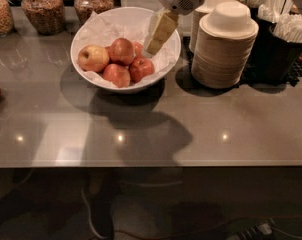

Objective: Pick apple from white bowl

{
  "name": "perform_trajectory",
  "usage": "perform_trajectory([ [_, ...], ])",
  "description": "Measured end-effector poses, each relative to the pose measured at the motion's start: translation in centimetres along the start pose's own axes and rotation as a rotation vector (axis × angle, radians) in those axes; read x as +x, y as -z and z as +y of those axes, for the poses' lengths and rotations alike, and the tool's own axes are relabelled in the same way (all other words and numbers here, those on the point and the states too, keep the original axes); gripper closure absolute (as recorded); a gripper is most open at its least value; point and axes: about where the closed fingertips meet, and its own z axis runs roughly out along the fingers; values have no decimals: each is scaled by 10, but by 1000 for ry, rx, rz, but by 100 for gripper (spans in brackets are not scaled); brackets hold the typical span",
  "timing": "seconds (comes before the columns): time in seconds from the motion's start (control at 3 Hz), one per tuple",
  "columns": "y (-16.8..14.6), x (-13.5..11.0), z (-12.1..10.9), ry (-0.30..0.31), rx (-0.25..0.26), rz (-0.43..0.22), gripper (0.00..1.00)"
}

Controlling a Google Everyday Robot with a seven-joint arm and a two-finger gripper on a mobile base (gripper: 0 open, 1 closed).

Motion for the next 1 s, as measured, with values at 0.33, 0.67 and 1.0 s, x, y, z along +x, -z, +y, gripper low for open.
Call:
perform_trajectory([
  [0.33, -32, -14, -5, 28, -55, -10, 0],
  [0.67, -57, -16, -6, 39, -100, 2, 16],
  [1.0, -80, -10, -6, 44, -138, 31, 24],
])
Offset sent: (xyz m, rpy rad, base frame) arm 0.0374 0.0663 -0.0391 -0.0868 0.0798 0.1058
